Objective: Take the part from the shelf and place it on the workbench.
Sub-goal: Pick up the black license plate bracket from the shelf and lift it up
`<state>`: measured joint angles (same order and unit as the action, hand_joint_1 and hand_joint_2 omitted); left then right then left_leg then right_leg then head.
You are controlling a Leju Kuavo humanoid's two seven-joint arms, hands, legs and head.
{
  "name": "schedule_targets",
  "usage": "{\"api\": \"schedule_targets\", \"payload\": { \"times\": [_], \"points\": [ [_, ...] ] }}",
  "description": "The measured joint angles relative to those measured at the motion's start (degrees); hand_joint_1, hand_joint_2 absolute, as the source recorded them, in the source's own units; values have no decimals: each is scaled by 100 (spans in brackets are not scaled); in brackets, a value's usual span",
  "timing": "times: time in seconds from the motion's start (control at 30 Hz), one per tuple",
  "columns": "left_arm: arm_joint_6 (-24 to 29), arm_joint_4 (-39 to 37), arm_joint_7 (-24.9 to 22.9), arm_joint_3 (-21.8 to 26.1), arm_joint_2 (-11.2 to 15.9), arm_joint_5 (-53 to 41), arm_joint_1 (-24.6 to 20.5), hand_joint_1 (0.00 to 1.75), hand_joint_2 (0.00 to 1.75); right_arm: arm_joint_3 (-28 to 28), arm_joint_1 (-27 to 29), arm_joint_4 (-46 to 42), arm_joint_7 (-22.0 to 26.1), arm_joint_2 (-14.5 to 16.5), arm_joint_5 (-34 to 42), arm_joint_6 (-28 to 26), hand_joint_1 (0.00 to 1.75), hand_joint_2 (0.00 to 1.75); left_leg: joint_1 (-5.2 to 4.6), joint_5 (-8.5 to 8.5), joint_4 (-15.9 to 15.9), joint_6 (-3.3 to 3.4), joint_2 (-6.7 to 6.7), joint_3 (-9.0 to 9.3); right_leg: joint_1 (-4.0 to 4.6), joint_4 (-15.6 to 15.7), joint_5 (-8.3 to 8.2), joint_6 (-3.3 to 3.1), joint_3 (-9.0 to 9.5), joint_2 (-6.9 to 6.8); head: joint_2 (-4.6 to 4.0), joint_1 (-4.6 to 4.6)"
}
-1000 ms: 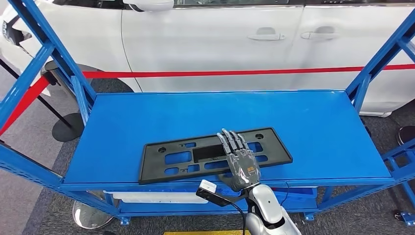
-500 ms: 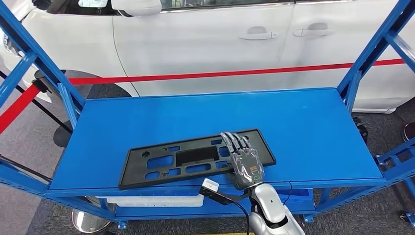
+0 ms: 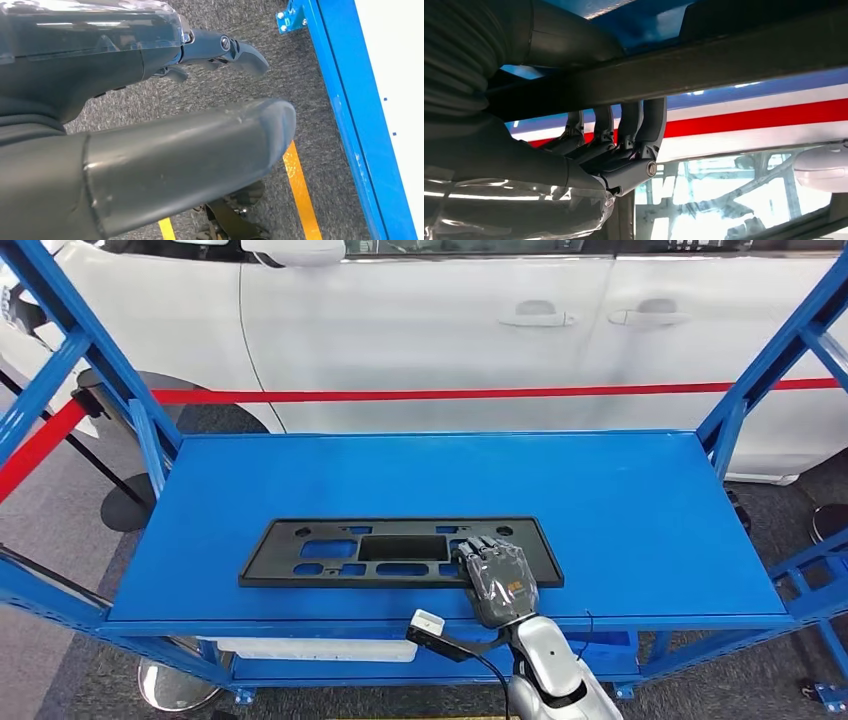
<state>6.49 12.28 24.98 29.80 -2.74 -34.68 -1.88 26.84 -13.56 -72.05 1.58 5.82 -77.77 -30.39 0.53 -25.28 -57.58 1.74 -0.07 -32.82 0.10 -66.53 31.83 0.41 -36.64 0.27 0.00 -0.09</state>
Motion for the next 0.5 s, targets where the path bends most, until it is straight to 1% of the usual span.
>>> {"api": "schedule_targets", "payload": {
  "times": [0.03,0.07,0.1,0.13,0.17,0.2,0.23,0.27,0.3,0.33,0.4,0.43,0.47,0.5],
  "points": [
    [-2,0,0,8,-9,-4,0,0,0,0,9,9,1,-2,-1,1,166,175,1,3,-2,5,2,-8,-19,-367,168,23,-186,-1,0,9],
    [-5,0,0,14,-18,-7,2,0,0,0,22,19,3,-4,-2,1,166,175,1,2,-5,3,2,-13,-35,-658,260,44,-339,-2,0,11],
    [-9,0,0,18,-27,-9,3,0,0,0,33,28,5,-5,-3,1,166,175,2,0,-9,0,2,-14,-49,-774,244,59,-409,-4,0,11],
    [-11,0,0,20,-35,-9,3,0,0,0,39,35,7,-5,-5,1,165,175,4,-5,-16,-7,0,-10,-62,-679,120,68,-372,-6,0,11],
    [-14,0,0,21,-44,-10,2,0,0,0,39,39,8,-5,-6,1,164,175,6,-13,-28,-19,-3,-3,-74,-366,-87,70,-223,-10,0,13],
    [-16,0,0,21,-53,-10,1,0,0,0,35,40,8,-4,-7,1,164,175,8,-26,-43,-38,-8,3,-83,44,-274,61,-26,-16,0,13],
    [-17,0,0,21,-60,-10,-2,0,0,1,30,40,9,-3,-9,2,164,175,0,-42,-63,-64,-13,2,-76,397,-411,43,143,-20,0,12],
    [-17,0,0,22,-64,-11,-3,0,0,1,27,40,14,-2,-14,3,164,175,-7,-53,-77,-95,-17,-2,-68,641,-485,17,255,-21,0,10],
    [-17,0,0,23,-65,-11,-4,0,0,2,25,40,21,-2,-23,4,165,175,-14,-58,-82,-128,-20,-8,-55,737,-490,-13,292,-18,0,7],
    [-18,0,0,24,-67,-13,-5,0,0,2,25,40,29,-1,-32,6,166,175,-16,-57,-78,-164,-22,-10,-38,743,-496,-46,288,-12,0,5],
    [-19,0,0,25,-71,-16,-6,0,0,2,24,40,40,3,-50,10,169,175,1,-68,-76,-230,-21,-4,-44,777,-522,-117,296,-11,0,4],
    [-20,0,0,25,-74,-21,-8,0,0,2,21,40,42,5,-54,19,171,175,11,-140,-163,-261,-20,-35,-53,800,-537,-155,307,-17,0,-3],
    [-20,0,-1,26,-75,-27,-9,0,0,2,20,40,43,9,-57,32,173,175,17,-275,-365,-285,-18,-119,-65,820,-548,-186,316,-24,-1,-17],
    [-20,0,-4,29,-75,-41,-8,0,0,2,22,40,43,11,-57,53,174,175,24,-458,-679,-306,-16,-256,-67,825,-551,-207,319,-32,-1,-30]
  ]
}}
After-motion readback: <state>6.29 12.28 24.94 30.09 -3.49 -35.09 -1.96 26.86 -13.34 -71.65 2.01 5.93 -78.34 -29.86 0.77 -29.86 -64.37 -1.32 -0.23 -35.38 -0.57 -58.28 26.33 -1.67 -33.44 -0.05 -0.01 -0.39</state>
